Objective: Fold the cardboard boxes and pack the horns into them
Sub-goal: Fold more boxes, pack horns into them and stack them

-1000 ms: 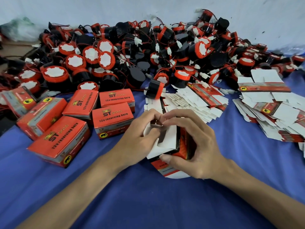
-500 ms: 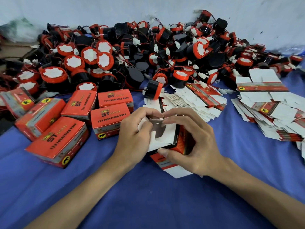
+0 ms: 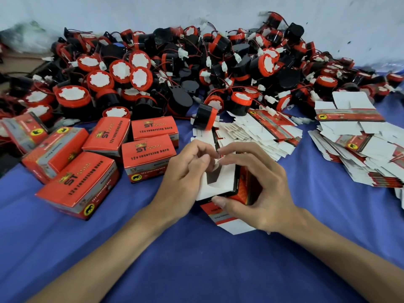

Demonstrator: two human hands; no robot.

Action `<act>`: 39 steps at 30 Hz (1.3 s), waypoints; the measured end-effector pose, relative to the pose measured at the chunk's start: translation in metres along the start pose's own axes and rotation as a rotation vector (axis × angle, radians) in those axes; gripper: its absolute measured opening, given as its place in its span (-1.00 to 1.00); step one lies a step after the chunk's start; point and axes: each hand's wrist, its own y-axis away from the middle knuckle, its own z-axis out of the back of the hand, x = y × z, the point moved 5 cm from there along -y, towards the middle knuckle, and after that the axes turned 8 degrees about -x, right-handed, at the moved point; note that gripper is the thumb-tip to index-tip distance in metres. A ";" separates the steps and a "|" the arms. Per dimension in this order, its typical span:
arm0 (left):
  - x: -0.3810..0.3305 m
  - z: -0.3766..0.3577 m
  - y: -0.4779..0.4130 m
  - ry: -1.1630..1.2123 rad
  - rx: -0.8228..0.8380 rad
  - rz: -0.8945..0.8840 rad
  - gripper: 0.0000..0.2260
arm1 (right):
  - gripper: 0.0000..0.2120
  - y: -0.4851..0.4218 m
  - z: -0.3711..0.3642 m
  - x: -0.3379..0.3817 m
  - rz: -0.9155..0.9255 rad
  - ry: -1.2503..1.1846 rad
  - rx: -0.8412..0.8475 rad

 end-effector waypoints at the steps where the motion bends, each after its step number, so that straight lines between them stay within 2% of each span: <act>1: 0.001 0.000 -0.001 -0.015 0.006 0.004 -0.83 | -0.56 0.000 0.000 -0.001 0.001 0.006 -0.003; 9: 0.000 0.002 -0.007 -0.109 0.122 0.051 -0.88 | -0.59 0.000 -0.001 -0.001 0.039 0.024 0.022; 13: -0.002 0.004 -0.007 -0.074 0.104 0.064 -0.87 | -0.60 -0.001 -0.002 0.002 0.059 0.016 0.036; 17: -0.002 0.003 -0.005 0.005 0.057 0.081 -0.85 | -0.72 0.000 -0.004 0.004 0.093 -0.026 0.071; 23: 0.004 0.003 -0.003 0.105 -0.056 0.154 -0.83 | -0.79 0.002 -0.007 0.002 0.085 -0.047 0.202; 28: 0.001 0.001 -0.003 0.130 -0.033 0.144 -0.75 | -0.75 0.000 -0.008 0.002 0.064 -0.096 0.260; 31: 0.001 0.000 -0.002 0.176 -0.024 0.167 -0.82 | -0.75 0.001 -0.008 0.000 0.056 -0.045 0.282; 39: 0.004 0.001 -0.004 0.110 0.025 0.113 -0.75 | -0.75 0.001 -0.008 0.002 0.081 -0.027 0.283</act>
